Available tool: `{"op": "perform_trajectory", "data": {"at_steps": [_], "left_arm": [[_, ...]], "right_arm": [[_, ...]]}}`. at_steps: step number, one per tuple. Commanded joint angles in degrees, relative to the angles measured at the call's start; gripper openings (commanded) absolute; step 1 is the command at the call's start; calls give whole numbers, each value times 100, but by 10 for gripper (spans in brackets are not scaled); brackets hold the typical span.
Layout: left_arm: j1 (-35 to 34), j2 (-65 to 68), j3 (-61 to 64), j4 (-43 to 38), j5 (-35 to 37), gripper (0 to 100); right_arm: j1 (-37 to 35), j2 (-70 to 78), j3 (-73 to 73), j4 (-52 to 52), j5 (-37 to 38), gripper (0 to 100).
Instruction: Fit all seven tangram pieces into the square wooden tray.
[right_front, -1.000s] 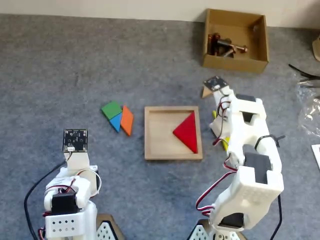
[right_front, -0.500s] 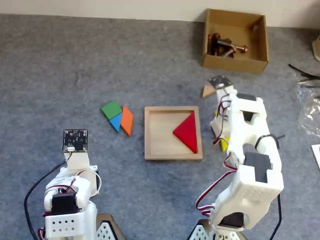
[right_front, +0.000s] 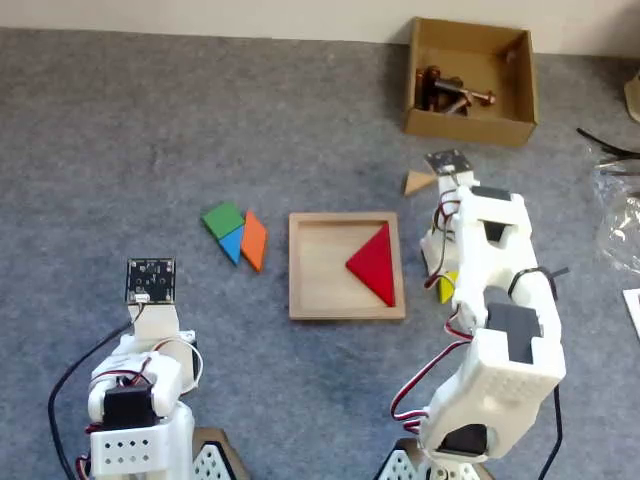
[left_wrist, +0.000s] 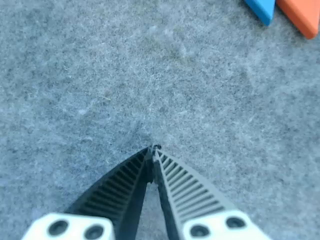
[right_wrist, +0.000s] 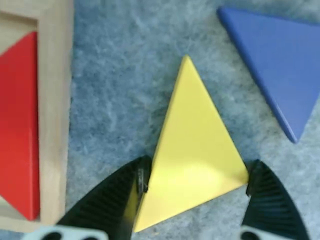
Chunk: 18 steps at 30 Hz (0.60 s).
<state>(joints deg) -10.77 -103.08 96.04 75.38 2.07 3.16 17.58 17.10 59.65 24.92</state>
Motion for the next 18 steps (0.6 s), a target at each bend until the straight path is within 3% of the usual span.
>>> {"op": "perform_trajectory", "data": {"at_steps": [1,13,18], "left_arm": [[-48,40,119,44,9,5],[-48,40,119,44,9,5],[-48,40,119,44,9,5]], "right_arm": [[-180,13,-57,75,-70,269],[-180,13,-57,110,-70,268],[-180,-4,-145,532,-466,268]]}}
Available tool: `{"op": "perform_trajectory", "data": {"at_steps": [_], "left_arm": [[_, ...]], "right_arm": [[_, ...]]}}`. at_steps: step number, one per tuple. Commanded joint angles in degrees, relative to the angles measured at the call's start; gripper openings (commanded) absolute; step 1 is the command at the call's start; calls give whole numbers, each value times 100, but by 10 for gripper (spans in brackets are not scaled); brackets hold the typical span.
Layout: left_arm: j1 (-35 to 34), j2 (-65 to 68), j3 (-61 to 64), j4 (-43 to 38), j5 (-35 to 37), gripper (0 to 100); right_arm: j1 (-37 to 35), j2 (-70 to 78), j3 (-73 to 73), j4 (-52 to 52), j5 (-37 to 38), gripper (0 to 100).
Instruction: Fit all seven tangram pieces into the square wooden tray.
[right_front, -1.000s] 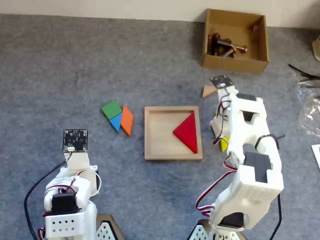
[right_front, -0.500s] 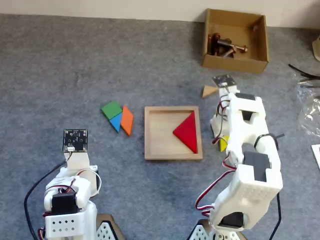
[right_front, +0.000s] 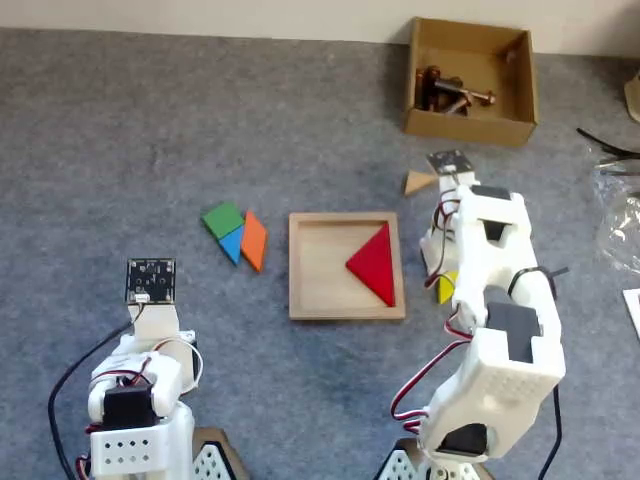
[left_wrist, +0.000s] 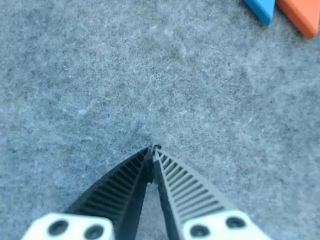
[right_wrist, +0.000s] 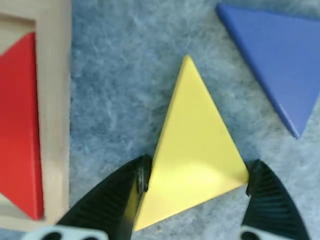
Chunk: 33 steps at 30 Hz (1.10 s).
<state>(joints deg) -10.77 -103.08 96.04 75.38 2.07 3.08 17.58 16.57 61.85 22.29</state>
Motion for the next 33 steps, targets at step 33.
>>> {"op": "perform_trajectory", "data": {"at_steps": [33], "left_arm": [[-48,40,119,44,9,5]], "right_arm": [[-418,-1086,-259,655,53,267]]}}
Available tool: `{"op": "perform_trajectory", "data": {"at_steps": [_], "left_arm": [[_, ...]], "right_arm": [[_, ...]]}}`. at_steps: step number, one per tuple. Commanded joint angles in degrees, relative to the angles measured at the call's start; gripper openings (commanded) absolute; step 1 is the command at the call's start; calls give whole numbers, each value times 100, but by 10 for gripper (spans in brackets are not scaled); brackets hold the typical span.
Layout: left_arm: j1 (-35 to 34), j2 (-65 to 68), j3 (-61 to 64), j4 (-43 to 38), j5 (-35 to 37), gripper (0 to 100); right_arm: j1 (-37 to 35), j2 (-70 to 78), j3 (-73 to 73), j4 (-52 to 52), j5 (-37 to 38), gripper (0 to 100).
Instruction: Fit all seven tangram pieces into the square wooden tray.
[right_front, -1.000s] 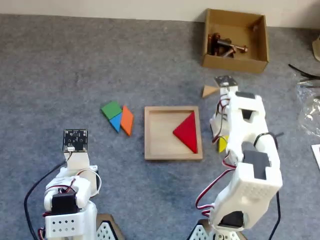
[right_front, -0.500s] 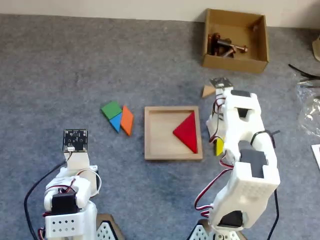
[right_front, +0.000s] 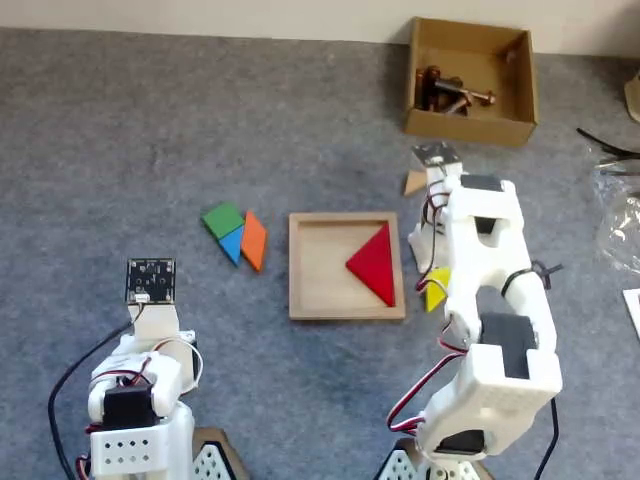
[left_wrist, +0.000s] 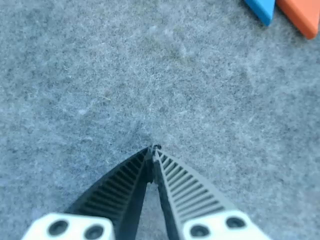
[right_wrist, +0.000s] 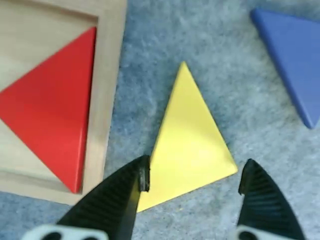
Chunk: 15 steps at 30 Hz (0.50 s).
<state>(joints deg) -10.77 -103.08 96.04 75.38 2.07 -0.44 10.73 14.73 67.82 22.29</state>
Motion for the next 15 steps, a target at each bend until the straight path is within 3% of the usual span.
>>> {"op": "perform_trajectory", "data": {"at_steps": [1,4,10,15], "left_arm": [[-48,40,119,44,9,5],[-48,40,119,44,9,5],[-48,40,119,44,9,5],[-48,40,119,44,9,5]], "right_arm": [[-66,-400,-75,66,35,267],[-66,-409,66,57,-26,267],[-66,-418,180,48,-1231,267],[-57,-400,180,13,-1433,267]]}}
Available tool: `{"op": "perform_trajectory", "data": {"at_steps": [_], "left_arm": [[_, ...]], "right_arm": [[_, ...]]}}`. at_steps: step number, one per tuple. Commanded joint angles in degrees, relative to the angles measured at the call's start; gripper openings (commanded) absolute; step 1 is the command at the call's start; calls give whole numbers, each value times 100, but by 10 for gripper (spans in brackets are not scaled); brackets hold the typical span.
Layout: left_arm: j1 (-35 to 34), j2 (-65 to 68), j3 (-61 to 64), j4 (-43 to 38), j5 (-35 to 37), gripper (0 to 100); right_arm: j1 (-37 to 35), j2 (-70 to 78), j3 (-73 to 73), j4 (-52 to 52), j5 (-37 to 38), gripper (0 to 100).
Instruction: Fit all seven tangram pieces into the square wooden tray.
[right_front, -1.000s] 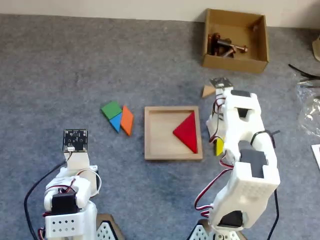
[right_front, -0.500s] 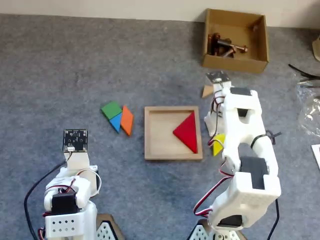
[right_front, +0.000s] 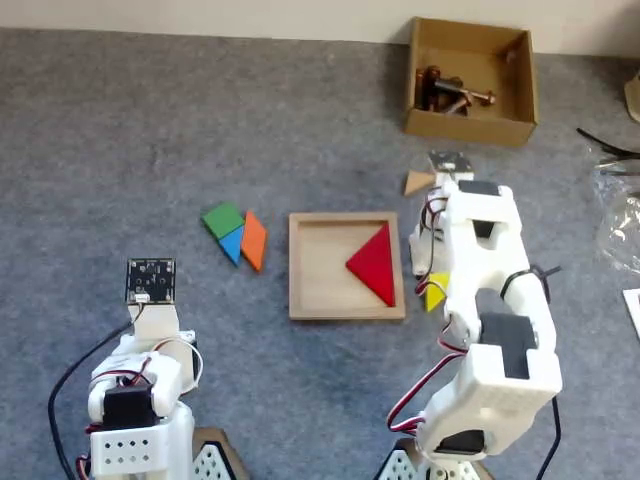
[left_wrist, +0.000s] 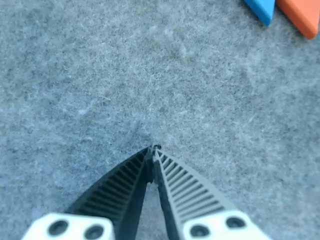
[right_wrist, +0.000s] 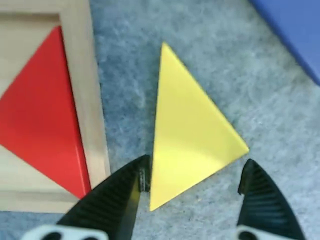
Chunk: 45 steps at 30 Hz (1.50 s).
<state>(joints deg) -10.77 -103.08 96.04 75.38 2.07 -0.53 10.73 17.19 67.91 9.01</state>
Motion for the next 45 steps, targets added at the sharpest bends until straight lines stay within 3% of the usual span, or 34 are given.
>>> {"op": "perform_trajectory", "data": {"at_steps": [1,12,45], "left_arm": [[-48,40,119,44,9,5],[-48,40,119,44,9,5],[-48,40,119,44,9,5]], "right_arm": [[-40,-400,-66,4,-123,267],[-31,-391,-22,-760,-97,268],[-22,-57,374,-734,-97,271]]}}
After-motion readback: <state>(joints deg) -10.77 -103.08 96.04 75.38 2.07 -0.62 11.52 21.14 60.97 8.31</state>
